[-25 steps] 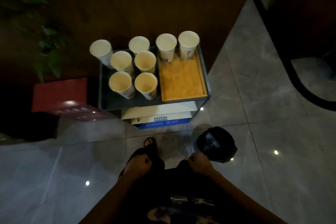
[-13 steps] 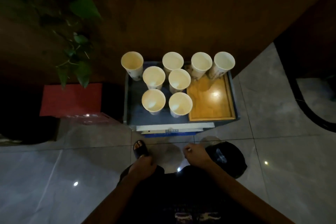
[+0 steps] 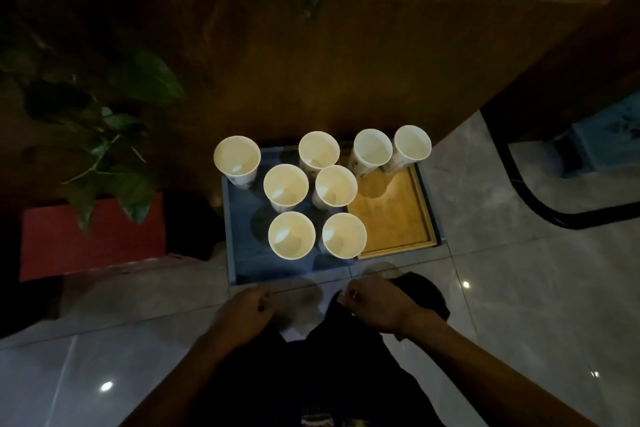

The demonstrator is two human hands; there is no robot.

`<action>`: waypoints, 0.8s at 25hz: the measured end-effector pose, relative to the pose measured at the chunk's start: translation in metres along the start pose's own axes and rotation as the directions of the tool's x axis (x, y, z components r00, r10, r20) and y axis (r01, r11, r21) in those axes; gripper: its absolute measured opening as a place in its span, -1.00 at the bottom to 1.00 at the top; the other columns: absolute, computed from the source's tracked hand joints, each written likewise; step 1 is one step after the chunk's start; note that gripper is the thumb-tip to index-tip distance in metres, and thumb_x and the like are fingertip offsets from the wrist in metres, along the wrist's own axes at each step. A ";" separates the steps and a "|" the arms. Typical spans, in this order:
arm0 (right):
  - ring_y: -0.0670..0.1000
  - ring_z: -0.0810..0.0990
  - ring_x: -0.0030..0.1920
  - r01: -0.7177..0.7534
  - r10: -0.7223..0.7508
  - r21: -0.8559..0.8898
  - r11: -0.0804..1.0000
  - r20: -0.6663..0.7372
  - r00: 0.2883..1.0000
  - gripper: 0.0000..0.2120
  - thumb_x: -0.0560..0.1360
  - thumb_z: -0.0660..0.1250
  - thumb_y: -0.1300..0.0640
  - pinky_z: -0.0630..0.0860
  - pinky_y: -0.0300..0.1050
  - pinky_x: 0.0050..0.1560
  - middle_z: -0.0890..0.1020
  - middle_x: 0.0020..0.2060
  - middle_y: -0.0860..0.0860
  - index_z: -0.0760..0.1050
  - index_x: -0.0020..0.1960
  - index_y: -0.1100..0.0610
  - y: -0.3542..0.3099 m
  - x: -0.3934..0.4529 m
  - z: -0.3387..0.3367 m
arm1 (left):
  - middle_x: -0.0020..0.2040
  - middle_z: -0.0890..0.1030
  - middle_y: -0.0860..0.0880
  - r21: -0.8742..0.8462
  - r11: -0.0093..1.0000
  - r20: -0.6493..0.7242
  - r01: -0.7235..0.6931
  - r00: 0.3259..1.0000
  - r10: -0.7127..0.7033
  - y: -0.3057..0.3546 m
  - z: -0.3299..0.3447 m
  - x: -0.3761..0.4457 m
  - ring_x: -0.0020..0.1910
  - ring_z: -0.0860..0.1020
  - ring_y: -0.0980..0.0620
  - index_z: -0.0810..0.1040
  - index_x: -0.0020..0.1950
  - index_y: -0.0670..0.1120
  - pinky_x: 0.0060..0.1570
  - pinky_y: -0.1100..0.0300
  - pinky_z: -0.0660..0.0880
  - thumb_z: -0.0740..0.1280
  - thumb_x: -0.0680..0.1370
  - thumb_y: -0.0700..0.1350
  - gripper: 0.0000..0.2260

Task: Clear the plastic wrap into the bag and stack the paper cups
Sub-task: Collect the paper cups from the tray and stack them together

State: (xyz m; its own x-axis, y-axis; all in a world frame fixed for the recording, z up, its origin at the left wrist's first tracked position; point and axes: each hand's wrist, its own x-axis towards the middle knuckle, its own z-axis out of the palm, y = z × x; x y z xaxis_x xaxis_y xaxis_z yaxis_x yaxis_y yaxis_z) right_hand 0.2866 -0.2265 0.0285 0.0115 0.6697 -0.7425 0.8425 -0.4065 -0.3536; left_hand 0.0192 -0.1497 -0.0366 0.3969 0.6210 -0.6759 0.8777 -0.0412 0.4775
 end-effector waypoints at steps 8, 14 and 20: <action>0.00 0.64 -0.06 0.154 -0.189 -0.142 0.978 -0.283 0.940 -0.74 0.56 0.16 -0.21 0.37 -0.17 -0.22 0.67 -0.03 -0.04 0.47 0.10 -0.08 -0.011 -0.025 -0.071 | 0.26 0.56 -0.07 -0.107 0.992 -0.199 0.062 0.977 -0.083 0.035 -0.013 -0.005 0.19 0.55 -0.08 0.36 0.41 0.01 0.11 0.10 0.47 0.39 0.51 0.09 -0.49; 0.08 0.55 0.18 0.101 -0.140 -0.120 0.988 -0.385 0.912 -0.46 0.52 0.22 -0.27 0.57 0.00 0.00 0.55 0.24 0.01 0.24 0.42 -0.09 -0.019 -0.006 -0.081 | 0.38 0.41 -0.06 0.074 0.988 -0.493 -0.136 0.856 0.155 0.054 -0.038 -0.024 0.20 0.55 -0.15 0.24 0.49 0.12 0.01 -0.06 0.60 0.48 0.38 0.16 -0.25; 0.19 0.31 0.42 0.012 -0.059 -0.114 0.993 -0.416 0.908 -0.14 0.38 0.34 -0.38 0.56 0.16 0.19 0.22 0.49 0.06 -0.02 0.50 -0.16 -0.029 0.016 -0.054 | 0.42 0.32 -0.11 0.399 0.899 -0.455 -0.180 0.813 0.364 0.087 -0.050 -0.006 0.30 0.43 -0.16 0.27 0.48 0.12 -0.09 -0.05 0.63 0.52 0.27 0.24 -0.15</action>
State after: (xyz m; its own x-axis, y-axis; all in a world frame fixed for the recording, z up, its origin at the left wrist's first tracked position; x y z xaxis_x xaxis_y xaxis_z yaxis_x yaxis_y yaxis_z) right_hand 0.2913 -0.1705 0.0573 0.1847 0.8900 -0.4168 0.8985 -0.3248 -0.2953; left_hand 0.0794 -0.1178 0.0371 0.5198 0.8458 -0.1205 0.8252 -0.4606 0.3271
